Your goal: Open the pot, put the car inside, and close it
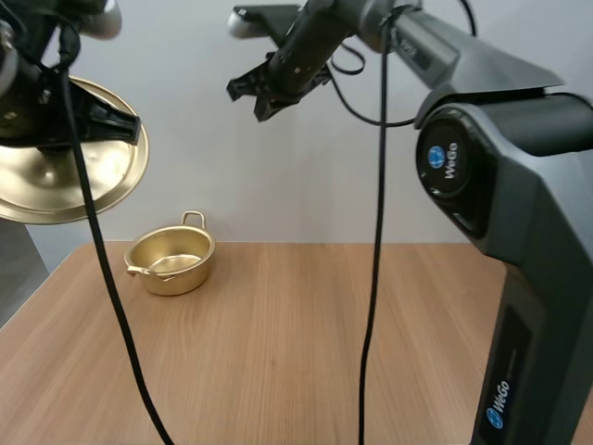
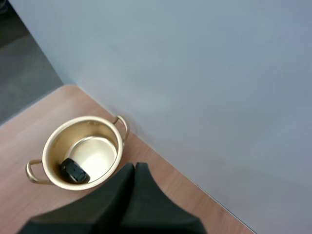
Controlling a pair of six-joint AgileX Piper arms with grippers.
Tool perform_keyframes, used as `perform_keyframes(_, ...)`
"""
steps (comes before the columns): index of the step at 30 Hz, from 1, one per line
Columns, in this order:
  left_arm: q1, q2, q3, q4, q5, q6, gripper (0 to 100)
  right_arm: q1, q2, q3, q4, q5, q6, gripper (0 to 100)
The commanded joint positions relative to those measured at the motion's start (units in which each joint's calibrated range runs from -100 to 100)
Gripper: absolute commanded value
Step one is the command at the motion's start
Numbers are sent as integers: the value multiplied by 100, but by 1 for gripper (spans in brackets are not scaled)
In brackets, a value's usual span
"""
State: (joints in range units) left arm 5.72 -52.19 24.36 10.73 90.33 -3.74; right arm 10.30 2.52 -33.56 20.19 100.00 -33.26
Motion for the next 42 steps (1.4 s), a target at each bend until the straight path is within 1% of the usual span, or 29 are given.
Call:
perform_keyframes(1, 4, 269, 931, -214, -1154, -25, 0, -664, -539, 8, 712, 0, 1, 0)
perform_keyframes(3, 4, 508, 1166, -397, -1698, -25, 0, -882, -784, 27, 941, 0, 27, 0)
perform_keyframes(6, 4, 892, 1300, -622, -2359, -25, 0, -1139, -1210, 124, 914, 0, 28, 0)
perform_keyframes(10, 4, 1479, 1298, -661, -3115, -25, 0, -1304, -1792, 362, 914, 0, 91, 0)
perform_keyframes(15, 4, 2213, 1298, -661, -3912, -25, 0, -1313, -2434, 746, 914, 0, 475, 0)
perform_keyframes(18, 4, 2594, 1298, -661, -4273, -25, 0, -1313, -2833, 1208, 914, 0, 619, 0)
perform_keyframes(28, 4, 3711, 1298, -661, -5889, -25, 0, -1313, -3968, 2736, 952, 0, 526, 0)
perform_keyframes(34, 4, 4347, 1282, -681, -6461, -25, 0, -1313, -4657, 2983, 1043, 0, 526, 0)
perform_keyframes(42, 4, 4894, 983, -681, -6497, -25, 0, -1313, -5244, 2983, 1021, 0, 526, 0)
